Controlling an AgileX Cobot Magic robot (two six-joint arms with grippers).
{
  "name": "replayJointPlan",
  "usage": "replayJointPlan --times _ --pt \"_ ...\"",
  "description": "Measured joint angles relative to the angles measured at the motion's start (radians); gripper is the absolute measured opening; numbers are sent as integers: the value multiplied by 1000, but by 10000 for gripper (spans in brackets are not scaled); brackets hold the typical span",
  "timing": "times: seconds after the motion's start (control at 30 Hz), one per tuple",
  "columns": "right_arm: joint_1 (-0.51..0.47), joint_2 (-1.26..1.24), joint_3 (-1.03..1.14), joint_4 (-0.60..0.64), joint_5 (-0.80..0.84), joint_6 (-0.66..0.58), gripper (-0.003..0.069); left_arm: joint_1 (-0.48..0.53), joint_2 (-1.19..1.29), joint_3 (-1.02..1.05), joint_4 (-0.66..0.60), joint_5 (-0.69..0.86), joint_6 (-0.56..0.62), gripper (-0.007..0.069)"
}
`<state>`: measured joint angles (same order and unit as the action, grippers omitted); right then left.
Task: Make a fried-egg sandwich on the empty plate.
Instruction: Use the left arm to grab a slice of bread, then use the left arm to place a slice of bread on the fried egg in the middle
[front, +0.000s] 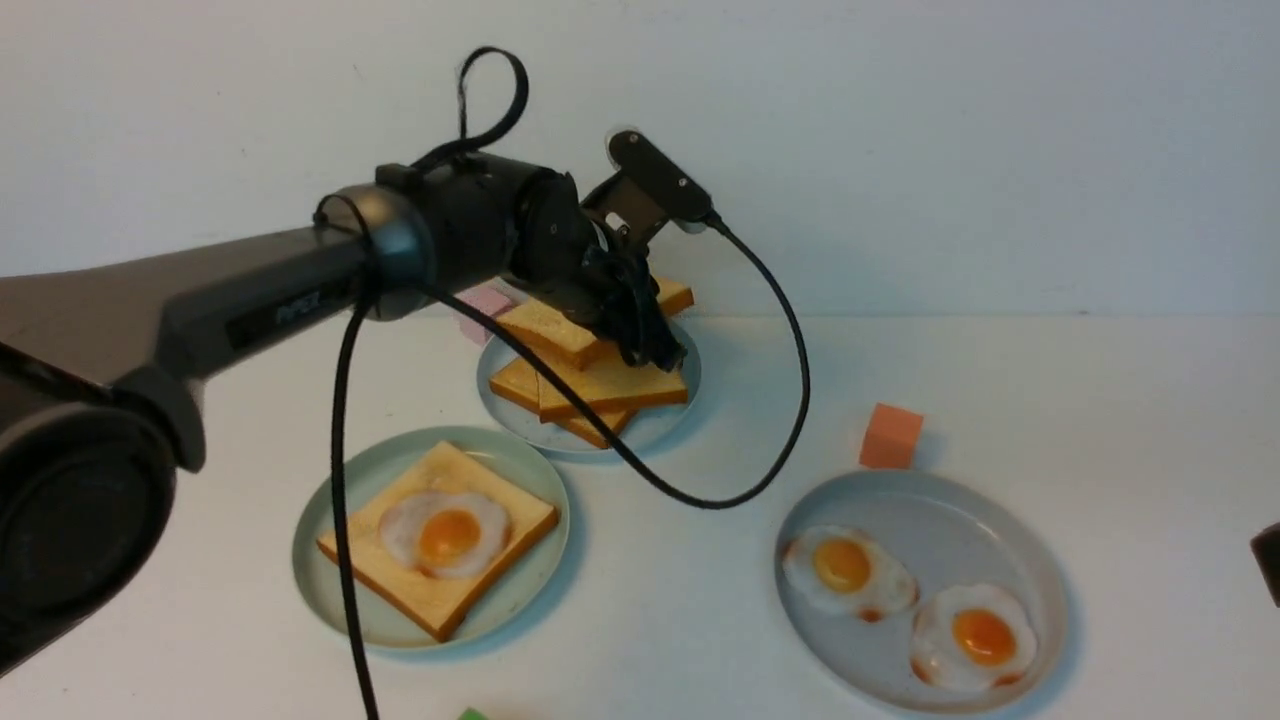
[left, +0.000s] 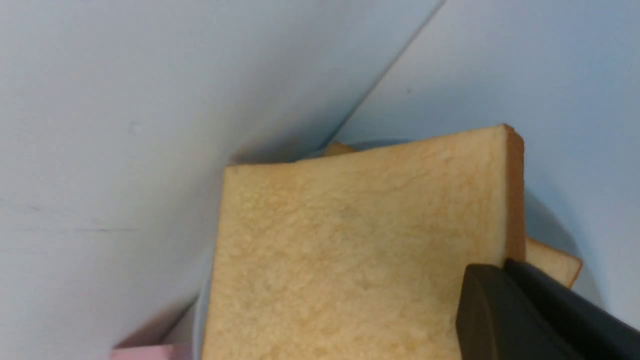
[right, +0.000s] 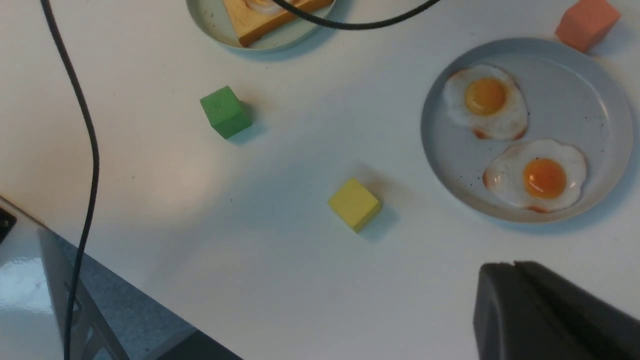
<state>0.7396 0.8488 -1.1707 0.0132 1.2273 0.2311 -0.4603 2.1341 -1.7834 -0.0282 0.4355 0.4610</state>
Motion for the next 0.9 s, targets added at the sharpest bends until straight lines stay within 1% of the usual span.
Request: replayJointPlan --times 0.13,0.27,0.3,0.4,0.43,0.47,0.5,0.63,0.7,0.8,0.9 --pt "0 0 0 0 0 0 43 0 -54 -1 -3 36 0 -11" --pt "0 0 0 0 0 0 48 0 -110 0 -8 129 -17 -11" --pt "0 0 0 -2 -1 0 49 0 -154 14 -12 181 -44 -11" --pt "0 0 0 -4 -10 0 51 0 -233 79 -14 214 -65 -11" --pt "0 0 0 -4 -18 -1 53 0 -304 158 -14 218 -71 -11" --pt "0 0 0 -5 -20 -1 53 0 -313 169 -14 216 -74 -13" --pt "0 0 0 -6 -35 -11 57 0 -391 269 -17 200 -89 -13" --pt "0 0 0 -6 -78 -41 61 0 -567 521 -22 157 -127 -13" --pt "0 0 0 -7 -102 -54 62 0 -631 627 -22 133 -121 -13" --pt "0 0 0 -7 -128 -69 62 0 -659 711 -23 87 -96 -13" --pt "0 0 0 2 -154 -76 66 0 -644 803 -21 -8 -58 -13"
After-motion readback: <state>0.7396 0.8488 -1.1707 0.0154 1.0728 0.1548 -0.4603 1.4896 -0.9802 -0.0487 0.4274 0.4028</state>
